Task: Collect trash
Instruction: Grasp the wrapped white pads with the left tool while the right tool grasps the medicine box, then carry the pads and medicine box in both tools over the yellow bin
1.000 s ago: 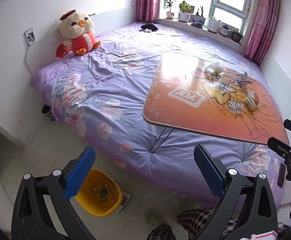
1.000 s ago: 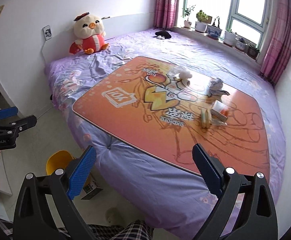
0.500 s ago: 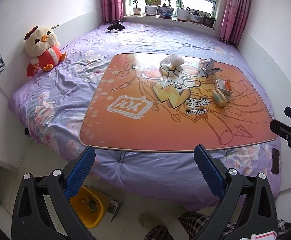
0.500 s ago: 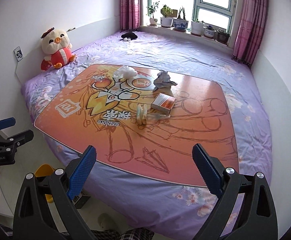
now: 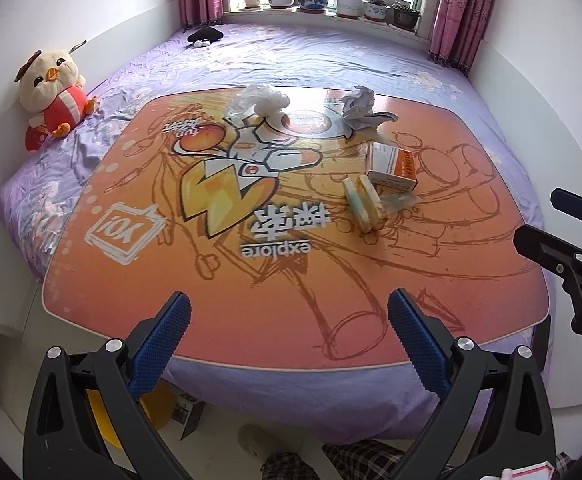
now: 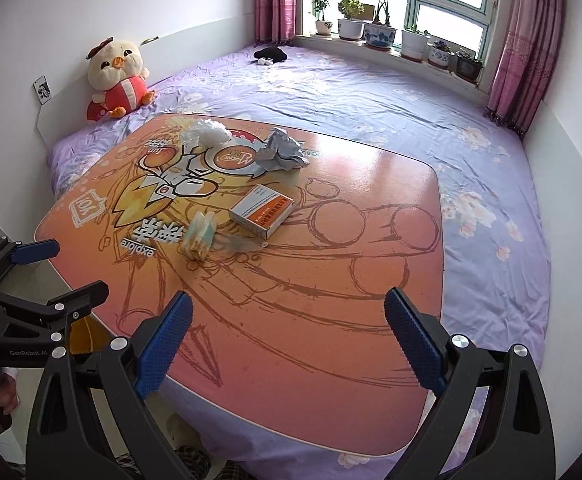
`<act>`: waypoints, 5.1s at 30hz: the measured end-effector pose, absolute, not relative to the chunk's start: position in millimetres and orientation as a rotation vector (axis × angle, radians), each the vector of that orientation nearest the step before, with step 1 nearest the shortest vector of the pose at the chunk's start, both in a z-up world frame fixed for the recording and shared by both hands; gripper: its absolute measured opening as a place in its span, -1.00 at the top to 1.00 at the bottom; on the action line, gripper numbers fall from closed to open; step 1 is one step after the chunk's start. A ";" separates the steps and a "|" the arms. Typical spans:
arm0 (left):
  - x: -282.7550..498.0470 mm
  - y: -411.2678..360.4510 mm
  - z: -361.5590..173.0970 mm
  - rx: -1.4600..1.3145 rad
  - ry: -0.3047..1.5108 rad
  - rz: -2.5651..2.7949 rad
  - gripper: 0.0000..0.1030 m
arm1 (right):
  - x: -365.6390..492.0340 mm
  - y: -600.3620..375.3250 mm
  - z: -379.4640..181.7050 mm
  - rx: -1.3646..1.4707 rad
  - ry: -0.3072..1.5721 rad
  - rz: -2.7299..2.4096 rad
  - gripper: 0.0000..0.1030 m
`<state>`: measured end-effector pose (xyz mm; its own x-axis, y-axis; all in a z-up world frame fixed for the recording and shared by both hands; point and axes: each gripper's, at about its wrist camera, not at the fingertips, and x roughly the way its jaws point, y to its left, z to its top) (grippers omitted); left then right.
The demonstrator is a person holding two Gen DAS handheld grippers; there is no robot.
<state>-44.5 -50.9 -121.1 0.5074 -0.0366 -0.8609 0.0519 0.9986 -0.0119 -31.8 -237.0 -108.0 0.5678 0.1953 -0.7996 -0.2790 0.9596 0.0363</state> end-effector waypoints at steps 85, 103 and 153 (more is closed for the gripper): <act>42.6 18.2 -159.2 -0.060 1.053 0.158 0.39 | 89.2 -178.7 -175.7 -0.236 0.984 0.600 -0.34; 32.6 18.6 -152.5 -0.067 1.069 0.127 0.63 | 85.7 -176.5 -172.2 -0.207 1.033 0.561 -0.33; -222.1 333.3 -200.5 -0.341 1.138 0.430 0.63 | -126.2 235.0 -155.9 -0.507 0.987 1.253 -0.33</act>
<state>-222.1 333.3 -200.5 0.3530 0.1550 -0.9227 -0.4939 0.8684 -0.0431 -126.2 235.0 -155.9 -0.0017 0.5476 -0.8367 -0.9417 0.2807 0.1856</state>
